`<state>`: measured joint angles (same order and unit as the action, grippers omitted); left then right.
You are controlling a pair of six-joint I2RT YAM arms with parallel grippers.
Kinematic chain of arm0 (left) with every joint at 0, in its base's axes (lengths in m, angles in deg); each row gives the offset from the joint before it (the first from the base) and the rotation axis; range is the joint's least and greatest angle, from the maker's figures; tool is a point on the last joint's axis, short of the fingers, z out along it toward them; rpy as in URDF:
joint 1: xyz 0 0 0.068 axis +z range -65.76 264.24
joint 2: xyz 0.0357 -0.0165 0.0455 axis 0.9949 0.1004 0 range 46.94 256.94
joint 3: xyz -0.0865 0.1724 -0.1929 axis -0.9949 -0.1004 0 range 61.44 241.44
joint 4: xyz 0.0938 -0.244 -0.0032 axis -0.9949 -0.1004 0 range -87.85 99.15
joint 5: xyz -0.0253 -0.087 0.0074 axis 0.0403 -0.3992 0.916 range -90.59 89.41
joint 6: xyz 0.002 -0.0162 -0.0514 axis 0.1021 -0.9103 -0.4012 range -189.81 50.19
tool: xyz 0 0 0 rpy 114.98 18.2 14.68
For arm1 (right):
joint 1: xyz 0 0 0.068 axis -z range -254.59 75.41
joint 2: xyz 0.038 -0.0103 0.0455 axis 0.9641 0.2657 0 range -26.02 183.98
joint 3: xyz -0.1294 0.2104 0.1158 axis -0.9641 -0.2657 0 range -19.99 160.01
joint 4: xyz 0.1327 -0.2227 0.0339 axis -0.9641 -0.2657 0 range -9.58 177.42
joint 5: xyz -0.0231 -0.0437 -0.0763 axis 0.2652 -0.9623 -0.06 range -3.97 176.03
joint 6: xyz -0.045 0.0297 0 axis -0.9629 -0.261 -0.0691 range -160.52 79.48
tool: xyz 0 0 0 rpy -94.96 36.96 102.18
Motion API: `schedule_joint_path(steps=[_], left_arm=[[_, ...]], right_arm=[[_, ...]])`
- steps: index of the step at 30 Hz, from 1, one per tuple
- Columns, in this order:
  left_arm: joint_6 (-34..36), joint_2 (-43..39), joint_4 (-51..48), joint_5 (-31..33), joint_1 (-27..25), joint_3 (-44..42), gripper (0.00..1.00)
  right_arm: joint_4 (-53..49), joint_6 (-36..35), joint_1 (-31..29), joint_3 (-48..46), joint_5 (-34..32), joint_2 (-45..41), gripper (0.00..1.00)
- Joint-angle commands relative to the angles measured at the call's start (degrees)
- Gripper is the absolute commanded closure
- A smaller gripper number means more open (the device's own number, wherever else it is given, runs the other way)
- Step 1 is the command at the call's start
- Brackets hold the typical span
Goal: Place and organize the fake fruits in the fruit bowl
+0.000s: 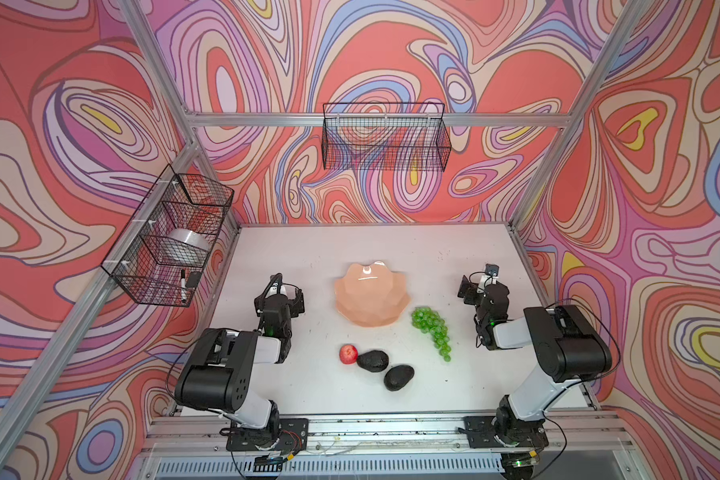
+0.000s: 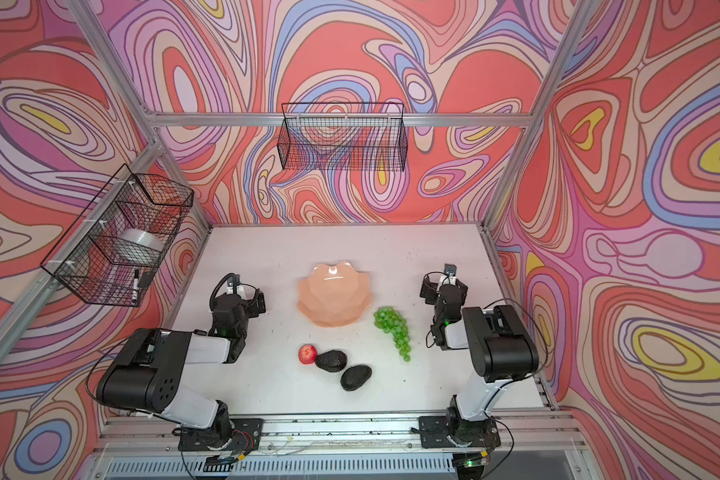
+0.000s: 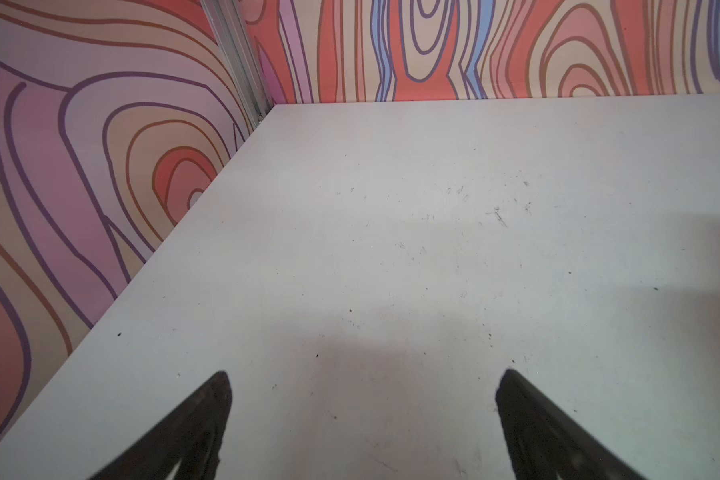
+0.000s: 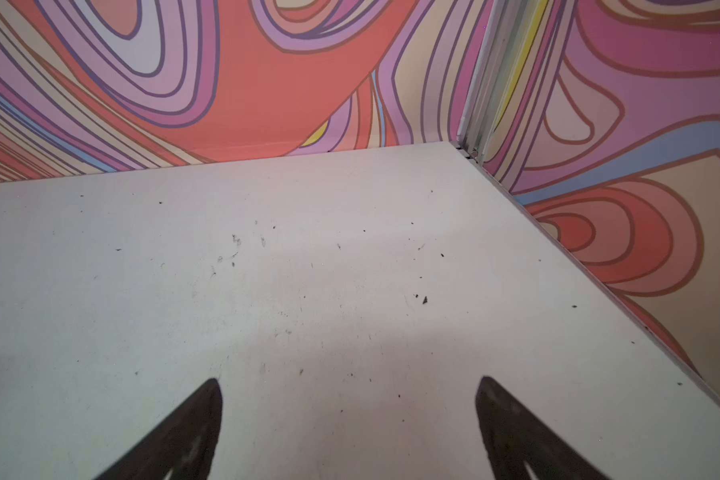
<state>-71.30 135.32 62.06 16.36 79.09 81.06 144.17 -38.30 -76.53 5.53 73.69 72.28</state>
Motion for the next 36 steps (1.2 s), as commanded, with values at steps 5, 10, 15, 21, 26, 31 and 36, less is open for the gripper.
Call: schedule_joint_path(steps=[5, 10, 15, 21, 26, 31, 36], left_arm=[[0.6, 0.5, 1.5, 0.6, 0.4, 0.8, 0.0], [0.6, 0.5, 1.5, 0.5, 0.4, 0.9, 0.0], [-0.1, 0.3, -0.1, -2.3, 1.6, 1.4, 0.0], [-0.3, 0.2, -0.4, -3.2, 2.1, 1.4, 0.0], [-0.4, 0.3, -0.3, -3.8, 2.4, 1.4, 0.0], [-0.5, 0.2, -0.5, -4.2, 2.6, 1.4, 0.0], [0.0, -1.4, -1.9, -5.6, 2.6, 1.5, 0.0]], right_arm=[[-0.2, 0.2, 0.2, 0.7, 0.4, 0.0, 0.02], [-0.3, 0.2, 0.2, 0.7, 0.3, 0.0, 0.02], [-0.3, 0.2, 0.2, 0.8, 0.4, -0.1, 0.02], [-0.3, 0.2, 0.2, 0.7, 0.3, -0.1, 0.01], [-0.3, 0.2, 0.2, 0.7, 0.4, 0.0, 0.02], [0.1, 0.1, 0.2, 0.6, 0.1, 0.0, 0.02], [2.5, -1.3, -0.2, -1.1, 1.9, -1.1, 0.02]])
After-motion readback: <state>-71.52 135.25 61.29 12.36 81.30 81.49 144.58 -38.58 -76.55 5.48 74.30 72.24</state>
